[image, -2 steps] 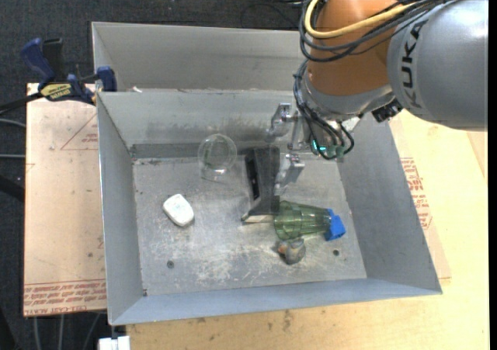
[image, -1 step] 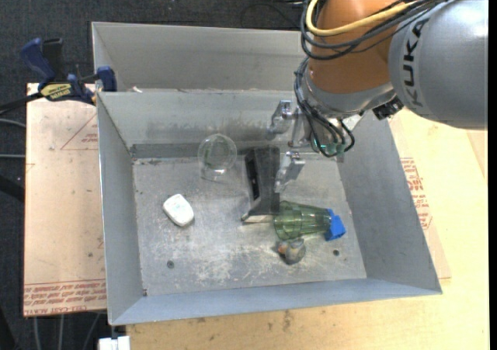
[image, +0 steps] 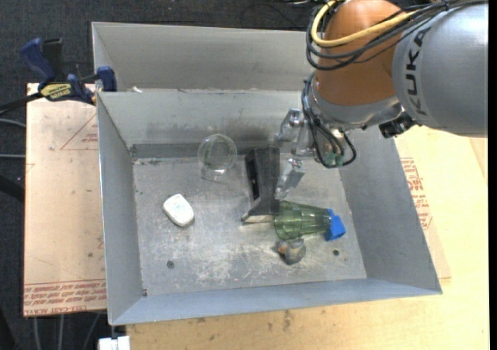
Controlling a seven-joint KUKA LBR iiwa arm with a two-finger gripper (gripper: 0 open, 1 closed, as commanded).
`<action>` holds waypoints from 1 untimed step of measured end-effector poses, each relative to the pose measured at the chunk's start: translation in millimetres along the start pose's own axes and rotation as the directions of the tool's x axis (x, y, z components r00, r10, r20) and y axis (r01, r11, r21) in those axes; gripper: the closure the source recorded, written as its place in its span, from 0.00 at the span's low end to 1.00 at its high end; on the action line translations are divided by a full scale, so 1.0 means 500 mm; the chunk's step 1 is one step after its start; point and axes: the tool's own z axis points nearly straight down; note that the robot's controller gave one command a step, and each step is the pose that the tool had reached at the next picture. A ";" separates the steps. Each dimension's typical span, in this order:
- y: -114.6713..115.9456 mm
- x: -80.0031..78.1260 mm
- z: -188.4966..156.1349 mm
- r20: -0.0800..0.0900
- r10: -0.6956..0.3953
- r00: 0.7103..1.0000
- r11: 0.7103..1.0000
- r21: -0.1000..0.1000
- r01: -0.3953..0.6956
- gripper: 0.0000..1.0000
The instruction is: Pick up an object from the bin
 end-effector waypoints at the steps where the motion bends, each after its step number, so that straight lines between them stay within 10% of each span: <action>1: -0.021 0.063 0.087 -0.002 0.198 0.980 0.980 0.003 -0.198 0.00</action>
Offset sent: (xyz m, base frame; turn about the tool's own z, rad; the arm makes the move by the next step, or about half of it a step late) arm -0.0715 -0.0264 -0.0225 0.1226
